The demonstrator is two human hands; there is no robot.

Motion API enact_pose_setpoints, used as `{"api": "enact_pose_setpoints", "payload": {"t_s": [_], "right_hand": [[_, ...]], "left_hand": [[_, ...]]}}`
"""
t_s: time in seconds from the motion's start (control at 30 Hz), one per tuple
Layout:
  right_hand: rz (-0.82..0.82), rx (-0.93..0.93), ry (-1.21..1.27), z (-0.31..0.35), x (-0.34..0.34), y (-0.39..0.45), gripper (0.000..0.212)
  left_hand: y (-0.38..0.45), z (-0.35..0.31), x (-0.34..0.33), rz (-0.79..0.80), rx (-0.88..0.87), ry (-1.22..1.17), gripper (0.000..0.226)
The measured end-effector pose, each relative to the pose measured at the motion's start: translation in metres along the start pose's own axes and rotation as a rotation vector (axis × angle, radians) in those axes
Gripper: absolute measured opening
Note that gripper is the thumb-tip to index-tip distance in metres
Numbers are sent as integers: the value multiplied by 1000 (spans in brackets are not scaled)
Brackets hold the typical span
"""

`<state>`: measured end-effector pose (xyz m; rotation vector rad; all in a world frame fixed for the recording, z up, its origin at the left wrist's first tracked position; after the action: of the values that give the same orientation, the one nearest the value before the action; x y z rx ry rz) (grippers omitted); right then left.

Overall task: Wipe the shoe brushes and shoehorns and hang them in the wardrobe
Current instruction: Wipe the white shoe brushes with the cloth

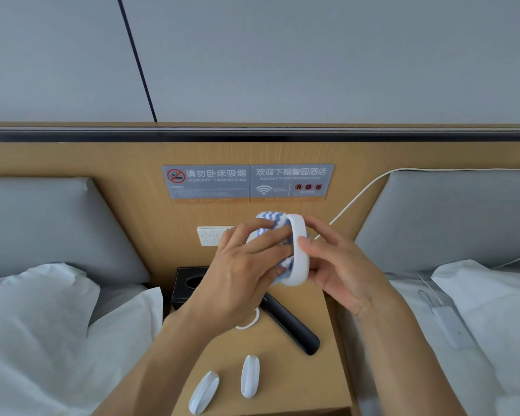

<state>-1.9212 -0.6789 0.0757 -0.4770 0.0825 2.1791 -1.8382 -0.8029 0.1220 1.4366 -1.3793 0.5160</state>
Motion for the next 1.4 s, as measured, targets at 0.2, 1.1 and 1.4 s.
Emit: {"api": "enact_pose_setpoints", "payload": {"t_s": [0.2, 1.1, 1.4], "right_hand": [[-82, -31, 36, -3, 6, -3, 55], [-267, 39, 104, -5, -9, -11, 52], [-300, 88, 93, -3, -12, -12, 39]], "left_hand": [[-6, 10, -1, 105, -69, -116, 31], [-23, 8, -25, -352, 290, -525, 38], [-16, 7, -22, -403, 288, -555, 26]]}}
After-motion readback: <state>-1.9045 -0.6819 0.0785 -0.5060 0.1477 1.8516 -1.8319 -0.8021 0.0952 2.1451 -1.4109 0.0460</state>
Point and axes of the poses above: each hand's wrist, its own y-axis towards the middle knuckle, its own x-axis out of the back of the hand, z = x × y, the point moved 6 cm from there along y, towards the middle knuckle, and after that the axes turned 4 degrees about x, right-handed, at the moved point
